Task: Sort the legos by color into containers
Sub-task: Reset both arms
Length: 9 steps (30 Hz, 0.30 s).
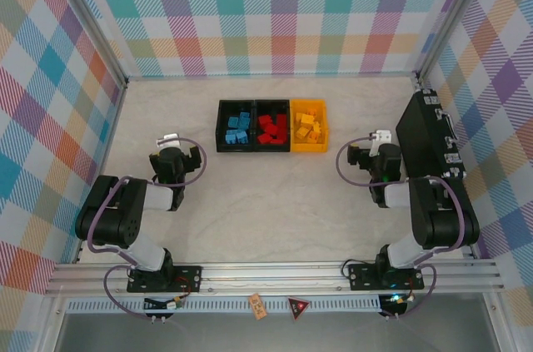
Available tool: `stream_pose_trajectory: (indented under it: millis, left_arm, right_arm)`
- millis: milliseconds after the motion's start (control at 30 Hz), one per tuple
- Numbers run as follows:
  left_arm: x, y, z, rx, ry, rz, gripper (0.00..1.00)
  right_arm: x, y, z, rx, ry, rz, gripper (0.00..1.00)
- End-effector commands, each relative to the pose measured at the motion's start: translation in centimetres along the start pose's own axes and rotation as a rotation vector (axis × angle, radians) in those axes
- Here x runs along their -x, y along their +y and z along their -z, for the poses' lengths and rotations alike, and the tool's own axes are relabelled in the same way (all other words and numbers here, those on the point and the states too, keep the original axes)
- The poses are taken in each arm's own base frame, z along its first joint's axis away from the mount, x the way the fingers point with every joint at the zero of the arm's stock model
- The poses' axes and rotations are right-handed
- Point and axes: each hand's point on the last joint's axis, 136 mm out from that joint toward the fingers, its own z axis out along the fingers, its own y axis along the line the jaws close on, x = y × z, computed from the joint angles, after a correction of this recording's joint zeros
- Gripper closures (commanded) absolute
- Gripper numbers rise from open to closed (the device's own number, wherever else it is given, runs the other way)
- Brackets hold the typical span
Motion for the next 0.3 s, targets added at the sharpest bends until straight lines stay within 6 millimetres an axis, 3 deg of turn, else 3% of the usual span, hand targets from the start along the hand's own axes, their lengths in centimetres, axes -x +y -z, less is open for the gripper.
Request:
stream_pose_trajectory:
  millis: [0, 267]
  left_arm:
    - [1.07, -0.23, 0.08, -0.015, -0.046, 0.007, 0.0]
    - [1.12, -0.23, 0.06, -0.015, -0.05, 0.009, 0.0]
  right_arm:
    - [1.38, 1.07, 0.06, 0.054, -0.053, -0.016, 0.01]
    - [1.39, 1.08, -0.03, 0.082, -0.046, -0.029, 0.01]
